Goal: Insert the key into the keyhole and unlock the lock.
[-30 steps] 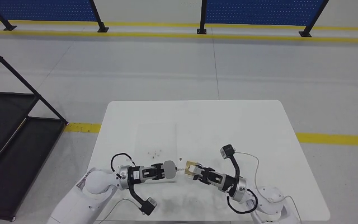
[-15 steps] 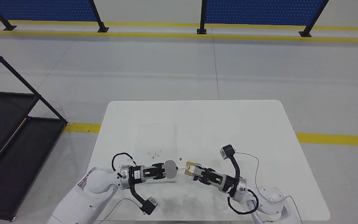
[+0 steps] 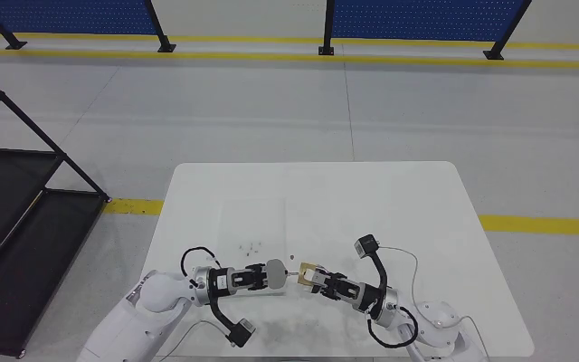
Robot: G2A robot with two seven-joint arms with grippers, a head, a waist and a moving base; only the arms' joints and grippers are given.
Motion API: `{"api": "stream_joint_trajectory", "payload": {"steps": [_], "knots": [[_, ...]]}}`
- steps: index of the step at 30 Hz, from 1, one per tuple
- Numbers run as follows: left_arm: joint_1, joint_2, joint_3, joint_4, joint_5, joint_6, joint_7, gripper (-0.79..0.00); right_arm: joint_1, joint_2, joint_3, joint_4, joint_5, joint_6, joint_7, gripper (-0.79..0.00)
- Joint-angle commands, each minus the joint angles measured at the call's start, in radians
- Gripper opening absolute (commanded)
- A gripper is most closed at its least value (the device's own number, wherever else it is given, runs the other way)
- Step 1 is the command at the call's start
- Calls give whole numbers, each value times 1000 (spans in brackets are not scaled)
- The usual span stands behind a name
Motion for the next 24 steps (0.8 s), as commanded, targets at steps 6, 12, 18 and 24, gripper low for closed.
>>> {"api": "stream_joint_trajectory", "payload": {"steps": [6,12,18,24], "knots": [[-6,0,9,3,0,-2,3,-785,5,7,-9,0,1,3,-2,-785],[-12,1,16,5,0,-5,6,-785,10,13,-15,0,-2,5,-3,-785],[-15,2,19,7,1,-7,6,-785,14,20,-20,-2,-10,7,-3,-785],[-17,3,20,10,4,-11,2,-785,16,27,-25,-6,-13,-2,-2,-785]]}}
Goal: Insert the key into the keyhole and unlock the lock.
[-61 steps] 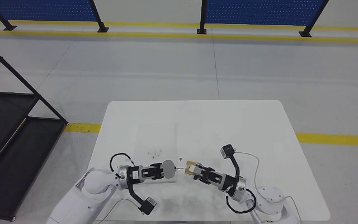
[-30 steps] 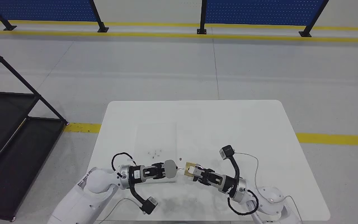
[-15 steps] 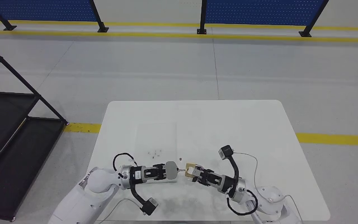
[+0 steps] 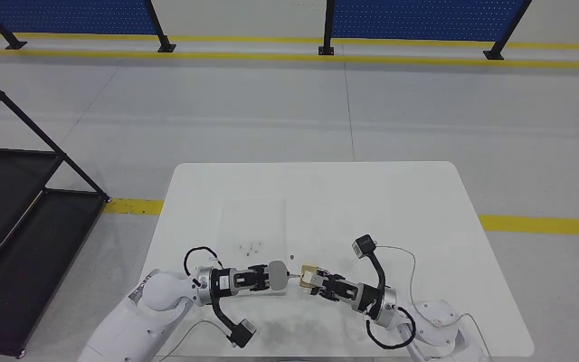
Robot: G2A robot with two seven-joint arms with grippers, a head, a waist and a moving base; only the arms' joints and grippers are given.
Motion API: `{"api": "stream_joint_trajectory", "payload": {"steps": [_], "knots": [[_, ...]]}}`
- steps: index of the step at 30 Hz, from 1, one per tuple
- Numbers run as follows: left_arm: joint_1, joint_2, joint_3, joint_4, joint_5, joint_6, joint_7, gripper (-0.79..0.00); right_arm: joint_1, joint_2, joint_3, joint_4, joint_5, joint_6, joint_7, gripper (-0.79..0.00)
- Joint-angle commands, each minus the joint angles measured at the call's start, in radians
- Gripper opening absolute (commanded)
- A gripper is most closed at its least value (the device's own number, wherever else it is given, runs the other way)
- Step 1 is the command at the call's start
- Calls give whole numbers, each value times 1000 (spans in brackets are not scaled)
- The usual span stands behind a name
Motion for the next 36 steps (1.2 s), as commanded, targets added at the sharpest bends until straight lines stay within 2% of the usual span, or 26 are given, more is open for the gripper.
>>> {"api": "stream_joint_trajectory", "payload": {"steps": [1,19,36], "knots": [[0,0,0,0,1,-1,-1,-785,0,2,-2,-2,-2,-5,3,-785],[-13,6,7,11,-34,-11,57,-785,10,21,-16,-7,9,-12,18,-785],[-15,11,9,13,-30,-8,54,-785,23,38,-29,-16,3,12,14,-785]]}}
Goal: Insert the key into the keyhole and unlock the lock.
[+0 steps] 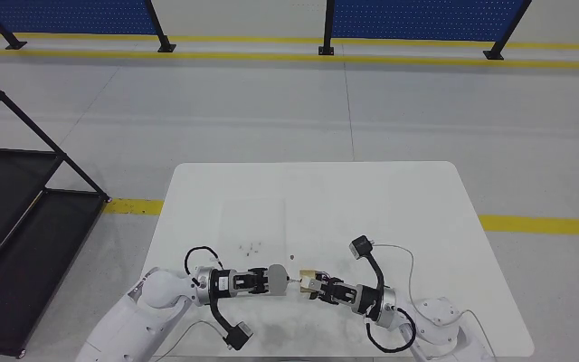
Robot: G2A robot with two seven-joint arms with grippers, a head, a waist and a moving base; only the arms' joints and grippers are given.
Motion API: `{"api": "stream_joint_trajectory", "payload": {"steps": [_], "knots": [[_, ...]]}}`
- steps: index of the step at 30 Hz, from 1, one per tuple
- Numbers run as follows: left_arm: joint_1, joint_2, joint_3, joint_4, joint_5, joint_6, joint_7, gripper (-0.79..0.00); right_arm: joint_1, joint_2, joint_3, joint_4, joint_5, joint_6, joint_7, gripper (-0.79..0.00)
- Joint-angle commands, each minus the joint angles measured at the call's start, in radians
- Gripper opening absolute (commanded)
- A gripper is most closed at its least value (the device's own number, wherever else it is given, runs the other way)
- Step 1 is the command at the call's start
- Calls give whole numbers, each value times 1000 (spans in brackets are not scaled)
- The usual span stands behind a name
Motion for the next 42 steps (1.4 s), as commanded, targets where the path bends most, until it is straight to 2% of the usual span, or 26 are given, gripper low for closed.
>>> {"api": "stream_joint_trajectory", "payload": {"steps": [1,42], "knots": [[0,0,-1,1,0,3,-6,-785,1,2,-1,0,1,0,-2,-785],[1,7,5,2,-32,17,-5,-785,15,31,-28,5,27,-7,-45,-785]]}}
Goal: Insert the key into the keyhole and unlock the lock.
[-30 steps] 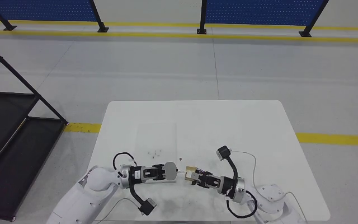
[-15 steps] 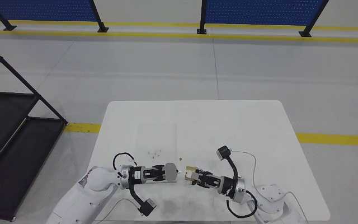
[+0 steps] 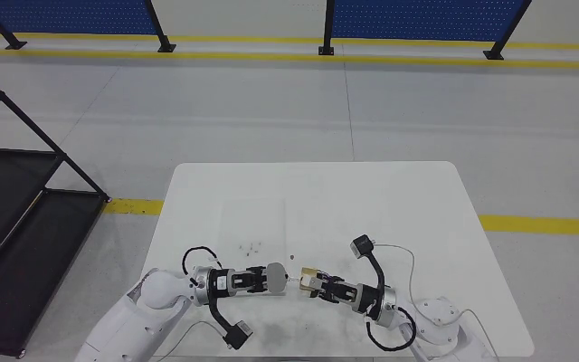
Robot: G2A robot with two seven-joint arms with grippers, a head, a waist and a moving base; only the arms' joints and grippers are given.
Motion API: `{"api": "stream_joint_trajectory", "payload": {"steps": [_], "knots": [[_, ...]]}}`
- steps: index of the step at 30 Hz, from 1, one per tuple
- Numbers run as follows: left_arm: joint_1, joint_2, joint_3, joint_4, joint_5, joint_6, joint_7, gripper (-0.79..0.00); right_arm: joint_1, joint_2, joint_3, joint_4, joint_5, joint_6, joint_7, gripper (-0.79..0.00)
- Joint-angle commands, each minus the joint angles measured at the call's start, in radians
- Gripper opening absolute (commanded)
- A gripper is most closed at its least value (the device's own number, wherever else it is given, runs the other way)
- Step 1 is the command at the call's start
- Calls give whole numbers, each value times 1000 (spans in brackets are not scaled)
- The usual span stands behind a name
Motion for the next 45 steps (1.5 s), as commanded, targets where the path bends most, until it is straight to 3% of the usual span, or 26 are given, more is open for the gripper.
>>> {"api": "stream_joint_trajectory", "payload": {"steps": [1,45], "knots": [[-1,0,2,1,-2,0,1,-785,1,1,-1,0,0,0,-1,-785],[-1,-5,21,14,-16,52,-83,-785,-5,13,-25,12,79,8,-153,-785]]}}
